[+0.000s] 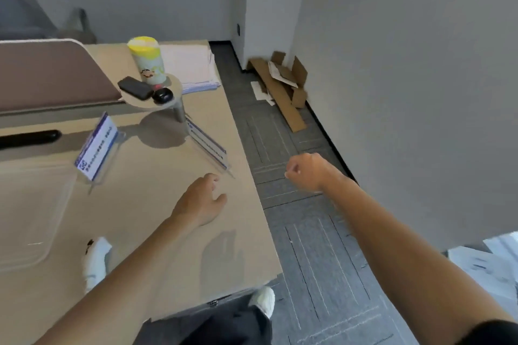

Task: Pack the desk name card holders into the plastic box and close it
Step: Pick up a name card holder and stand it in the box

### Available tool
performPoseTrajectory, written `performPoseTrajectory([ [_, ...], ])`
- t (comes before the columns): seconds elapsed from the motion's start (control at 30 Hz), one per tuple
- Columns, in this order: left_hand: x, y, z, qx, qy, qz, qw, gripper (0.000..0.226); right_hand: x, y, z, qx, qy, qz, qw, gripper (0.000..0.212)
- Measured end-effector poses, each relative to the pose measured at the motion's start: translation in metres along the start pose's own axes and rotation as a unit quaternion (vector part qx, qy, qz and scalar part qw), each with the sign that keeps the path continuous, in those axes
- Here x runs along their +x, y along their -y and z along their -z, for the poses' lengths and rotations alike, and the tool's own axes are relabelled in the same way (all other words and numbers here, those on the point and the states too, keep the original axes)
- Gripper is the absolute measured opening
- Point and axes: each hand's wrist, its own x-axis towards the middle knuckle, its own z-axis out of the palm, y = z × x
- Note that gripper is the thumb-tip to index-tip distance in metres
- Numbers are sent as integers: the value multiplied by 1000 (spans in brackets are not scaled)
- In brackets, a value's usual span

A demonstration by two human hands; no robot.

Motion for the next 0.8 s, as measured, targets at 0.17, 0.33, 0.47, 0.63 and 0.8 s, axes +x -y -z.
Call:
performPoseTrajectory([
  [0.17, 50, 3, -2, -79, -47, 54, 994, 54, 69, 33, 29, -68, 46, 50, 995, 32],
  [0.33, 81, 8, -2, -132, -97, 107, 981, 60, 141, 77, 61, -148, 86, 127, 977, 32],
  [0.47, 102, 19, -13, -144, -107, 168, 969, 78, 216, 116, 59, -156, 113, 189, 963, 35],
  [0.63, 140, 18, -37, -162, -91, 244, 952, 101, 311, 147, 10, -151, 178, 243, 941, 63],
  [0.8, 182, -5, -59, -191, -81, 295, 933, 93, 374, 155, -28, -39, 283, 274, 918, 81],
])
